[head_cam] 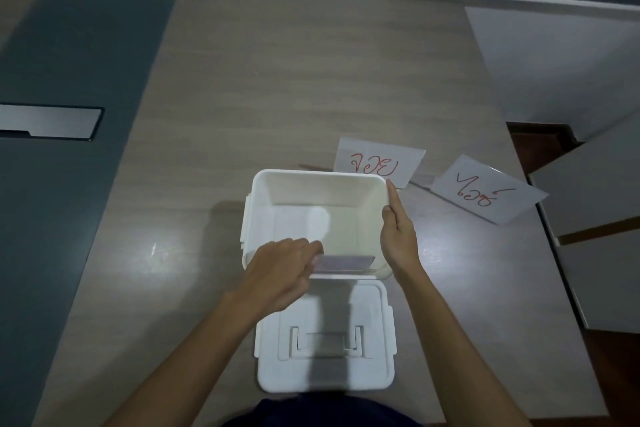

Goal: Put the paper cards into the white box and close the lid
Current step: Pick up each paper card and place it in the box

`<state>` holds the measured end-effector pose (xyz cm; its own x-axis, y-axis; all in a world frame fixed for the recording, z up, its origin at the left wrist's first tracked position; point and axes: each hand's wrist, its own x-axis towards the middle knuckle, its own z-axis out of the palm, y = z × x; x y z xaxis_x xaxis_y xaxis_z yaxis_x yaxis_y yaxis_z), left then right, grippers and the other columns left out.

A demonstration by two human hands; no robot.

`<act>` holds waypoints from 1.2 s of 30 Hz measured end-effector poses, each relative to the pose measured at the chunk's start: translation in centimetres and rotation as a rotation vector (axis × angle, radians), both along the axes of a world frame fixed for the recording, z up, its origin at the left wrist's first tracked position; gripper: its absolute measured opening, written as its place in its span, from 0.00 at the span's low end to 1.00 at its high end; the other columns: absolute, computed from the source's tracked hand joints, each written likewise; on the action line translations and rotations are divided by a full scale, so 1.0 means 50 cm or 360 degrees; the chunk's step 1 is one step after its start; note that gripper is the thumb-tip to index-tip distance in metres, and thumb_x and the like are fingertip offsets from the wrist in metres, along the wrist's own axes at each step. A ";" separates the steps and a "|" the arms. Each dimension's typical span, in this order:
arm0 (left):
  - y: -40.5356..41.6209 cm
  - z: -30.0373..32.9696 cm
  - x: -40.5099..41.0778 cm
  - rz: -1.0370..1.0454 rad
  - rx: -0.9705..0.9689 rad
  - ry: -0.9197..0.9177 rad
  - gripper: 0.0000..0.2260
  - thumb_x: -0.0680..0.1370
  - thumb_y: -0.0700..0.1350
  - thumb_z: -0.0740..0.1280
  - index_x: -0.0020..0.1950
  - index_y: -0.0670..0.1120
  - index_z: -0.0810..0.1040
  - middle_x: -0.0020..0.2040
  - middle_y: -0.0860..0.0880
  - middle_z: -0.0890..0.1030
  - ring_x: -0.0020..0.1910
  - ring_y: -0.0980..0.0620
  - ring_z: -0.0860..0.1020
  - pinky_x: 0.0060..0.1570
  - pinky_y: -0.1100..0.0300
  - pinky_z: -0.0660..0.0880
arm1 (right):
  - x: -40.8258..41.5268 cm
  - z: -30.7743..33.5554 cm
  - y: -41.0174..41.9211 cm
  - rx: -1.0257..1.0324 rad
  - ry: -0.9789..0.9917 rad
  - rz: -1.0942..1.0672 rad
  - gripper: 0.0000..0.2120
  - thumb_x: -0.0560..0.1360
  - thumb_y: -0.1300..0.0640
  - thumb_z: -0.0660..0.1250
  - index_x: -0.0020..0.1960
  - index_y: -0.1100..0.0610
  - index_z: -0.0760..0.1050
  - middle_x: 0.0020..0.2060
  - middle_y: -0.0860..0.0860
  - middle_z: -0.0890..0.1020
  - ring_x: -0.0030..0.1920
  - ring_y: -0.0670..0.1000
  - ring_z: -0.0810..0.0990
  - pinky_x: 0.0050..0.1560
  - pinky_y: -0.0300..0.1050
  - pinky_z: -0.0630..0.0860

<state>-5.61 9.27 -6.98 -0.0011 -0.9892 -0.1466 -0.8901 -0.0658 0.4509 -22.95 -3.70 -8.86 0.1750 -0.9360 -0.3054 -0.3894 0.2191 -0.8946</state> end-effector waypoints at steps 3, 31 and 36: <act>0.015 -0.016 -0.005 0.0031 0.0142 0.0079 0.11 0.81 0.47 0.54 0.55 0.51 0.75 0.46 0.53 0.80 0.46 0.48 0.76 0.42 0.54 0.68 | 0.000 -0.001 -0.001 -0.0007 -0.0007 -0.0001 0.24 0.83 0.59 0.49 0.75 0.40 0.61 0.67 0.33 0.66 0.66 0.36 0.65 0.64 0.30 0.60; 0.004 -0.057 0.054 0.1366 -0.0200 0.0771 0.23 0.83 0.45 0.52 0.74 0.67 0.59 0.28 0.49 0.61 0.27 0.50 0.64 0.32 0.57 0.66 | 0.073 -0.030 -0.323 -0.0905 0.1213 0.0480 0.14 0.72 0.63 0.71 0.58 0.58 0.80 0.53 0.59 0.84 0.55 0.62 0.78 0.62 0.53 0.69; 0.001 -0.059 0.056 0.1382 -0.0230 0.0812 0.22 0.83 0.45 0.52 0.73 0.68 0.60 0.28 0.51 0.61 0.24 0.55 0.62 0.32 0.58 0.65 | 0.081 -0.013 -0.301 -0.0909 0.0963 0.0337 0.05 0.73 0.67 0.69 0.47 0.62 0.82 0.42 0.59 0.85 0.41 0.59 0.82 0.38 0.45 0.73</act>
